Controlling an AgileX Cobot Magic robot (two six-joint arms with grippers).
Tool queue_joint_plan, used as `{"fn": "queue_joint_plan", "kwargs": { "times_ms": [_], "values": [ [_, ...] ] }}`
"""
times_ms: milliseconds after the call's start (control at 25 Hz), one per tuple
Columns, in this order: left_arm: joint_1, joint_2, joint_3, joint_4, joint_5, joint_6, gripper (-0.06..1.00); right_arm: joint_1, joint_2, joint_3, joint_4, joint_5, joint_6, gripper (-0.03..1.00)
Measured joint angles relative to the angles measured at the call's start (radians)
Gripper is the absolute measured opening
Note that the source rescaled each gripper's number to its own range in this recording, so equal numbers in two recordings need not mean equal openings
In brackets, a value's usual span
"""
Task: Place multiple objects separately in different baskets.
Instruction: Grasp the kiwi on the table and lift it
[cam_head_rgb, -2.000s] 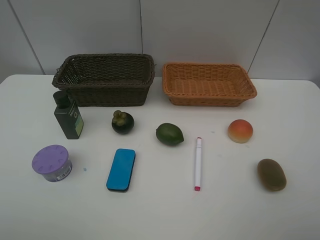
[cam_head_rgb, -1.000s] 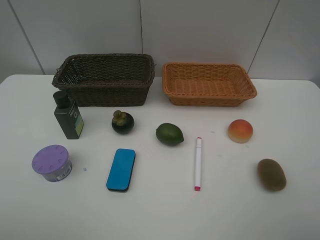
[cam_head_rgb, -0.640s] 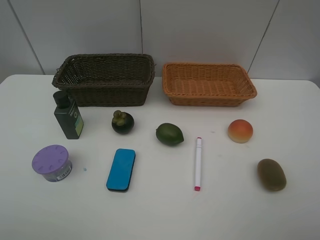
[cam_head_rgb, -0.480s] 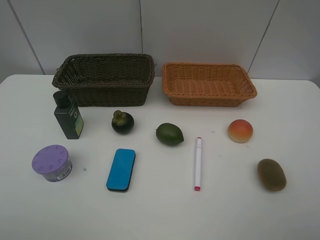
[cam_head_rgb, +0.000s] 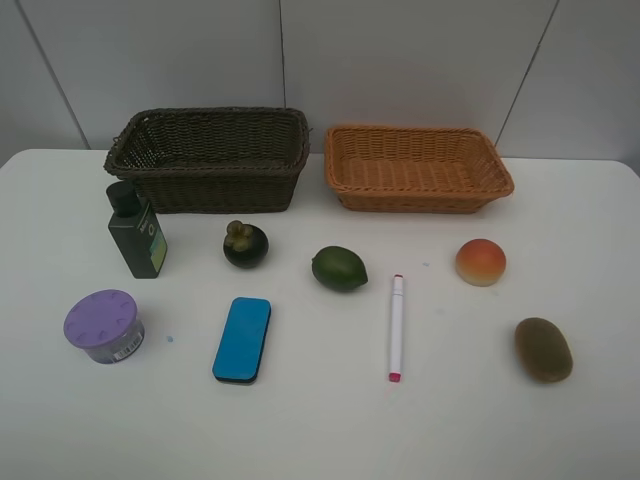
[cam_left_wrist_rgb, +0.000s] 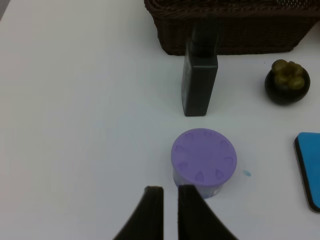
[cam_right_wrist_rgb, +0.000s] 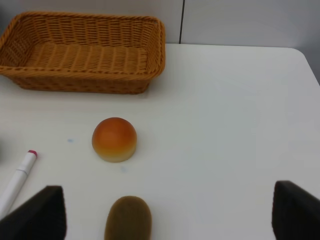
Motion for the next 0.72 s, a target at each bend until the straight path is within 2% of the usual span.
{"fn": "queue_joint_plan", "kwargs": {
  "times_ms": [720],
  "values": [
    [0.0, 0.0, 0.0, 0.0, 0.0, 0.0, 0.0, 0.0, 0.0, 0.0, 0.0, 0.0, 0.0, 0.99]
  ]
}}
